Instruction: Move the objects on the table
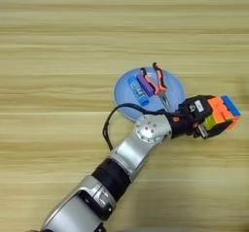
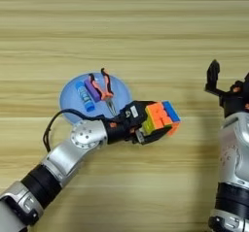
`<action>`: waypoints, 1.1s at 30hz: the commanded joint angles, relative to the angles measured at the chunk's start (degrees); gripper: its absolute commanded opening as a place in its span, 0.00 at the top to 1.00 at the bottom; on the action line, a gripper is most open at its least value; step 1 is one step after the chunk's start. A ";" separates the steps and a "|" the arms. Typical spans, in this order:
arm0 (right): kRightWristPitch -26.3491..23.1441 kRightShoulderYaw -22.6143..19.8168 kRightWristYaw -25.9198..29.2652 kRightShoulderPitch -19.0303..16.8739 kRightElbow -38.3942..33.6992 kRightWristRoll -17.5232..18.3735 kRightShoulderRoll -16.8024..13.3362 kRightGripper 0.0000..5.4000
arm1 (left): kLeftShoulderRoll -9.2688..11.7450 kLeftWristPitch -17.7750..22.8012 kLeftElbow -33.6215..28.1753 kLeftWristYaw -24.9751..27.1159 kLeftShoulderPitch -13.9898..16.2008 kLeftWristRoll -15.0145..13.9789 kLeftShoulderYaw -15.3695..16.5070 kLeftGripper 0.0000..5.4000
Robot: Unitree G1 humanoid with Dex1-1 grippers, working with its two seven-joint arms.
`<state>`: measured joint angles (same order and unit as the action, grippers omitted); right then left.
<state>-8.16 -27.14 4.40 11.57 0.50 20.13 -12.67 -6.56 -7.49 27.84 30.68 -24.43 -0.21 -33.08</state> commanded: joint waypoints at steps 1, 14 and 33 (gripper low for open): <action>0.56 -0.12 -0.52 -0.62 -0.96 0.61 0.11 0.00 | -4.84 -1.25 2.59 -0.46 2.16 1.19 -1.57 0.38; 0.70 0.48 -0.74 -1.05 -1.48 0.83 0.34 0.00 | -5.85 -4.29 11.54 -3.17 -0.57 2.51 -0.32 0.29; 0.88 2.76 -0.43 -0.73 -1.08 0.20 0.61 0.00 | -4.68 -4.50 7.77 -2.69 0.74 2.48 0.53 0.01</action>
<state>-7.70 -25.06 4.07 10.77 -0.25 20.51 -12.32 -8.20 -12.20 37.88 27.80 -26.74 2.06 -32.61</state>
